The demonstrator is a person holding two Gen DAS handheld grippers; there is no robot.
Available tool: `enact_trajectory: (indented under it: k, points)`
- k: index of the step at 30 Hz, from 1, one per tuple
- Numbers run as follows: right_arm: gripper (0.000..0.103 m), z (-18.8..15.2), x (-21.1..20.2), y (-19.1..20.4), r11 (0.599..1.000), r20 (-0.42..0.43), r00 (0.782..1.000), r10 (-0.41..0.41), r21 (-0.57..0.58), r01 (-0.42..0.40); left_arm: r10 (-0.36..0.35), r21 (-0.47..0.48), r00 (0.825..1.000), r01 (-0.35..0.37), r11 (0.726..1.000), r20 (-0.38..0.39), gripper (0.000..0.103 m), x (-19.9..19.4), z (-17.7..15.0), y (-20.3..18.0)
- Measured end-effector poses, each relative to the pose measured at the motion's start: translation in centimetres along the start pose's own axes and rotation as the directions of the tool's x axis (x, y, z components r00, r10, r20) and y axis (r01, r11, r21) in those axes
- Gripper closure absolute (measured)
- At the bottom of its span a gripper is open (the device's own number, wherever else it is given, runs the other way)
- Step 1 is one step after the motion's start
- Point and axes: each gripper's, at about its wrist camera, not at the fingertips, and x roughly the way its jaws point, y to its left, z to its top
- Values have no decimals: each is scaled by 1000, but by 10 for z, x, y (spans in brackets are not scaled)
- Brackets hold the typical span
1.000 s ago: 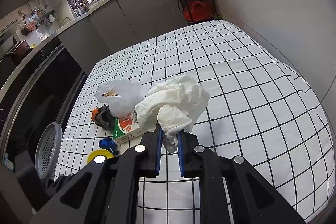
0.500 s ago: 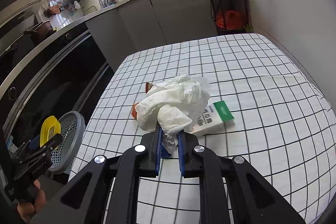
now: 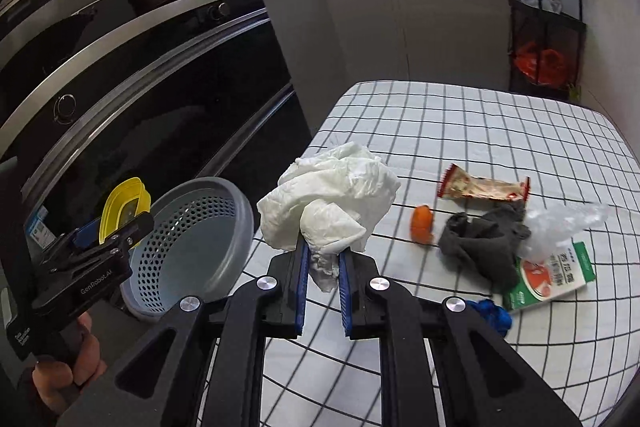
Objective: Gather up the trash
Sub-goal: 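Carry the yellow lid and the tissue over the gray basket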
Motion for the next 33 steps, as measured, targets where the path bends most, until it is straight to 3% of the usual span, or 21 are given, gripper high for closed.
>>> enact_trajectory:
  k: [9,13,22,33]
  points:
    - [90,22,53,69,990,-16,991,132,-39,-133,79,-58,997,-79,995,-8,34,12,1,45]
    - [90,14,73,92,984,-49,989,137,-104,-142,115,-59,993,-117,991,-31,34,20,-5,63]
    - [90,5,115,108,975,-143,975,171,-119,-189,173,-62,980,-180,982,-95,33,42,-12,88]
    - [90,4,129,124,960,-172,964,202,-158,-230,155,-98,975,-172,980,-159,33,64,-13,102]
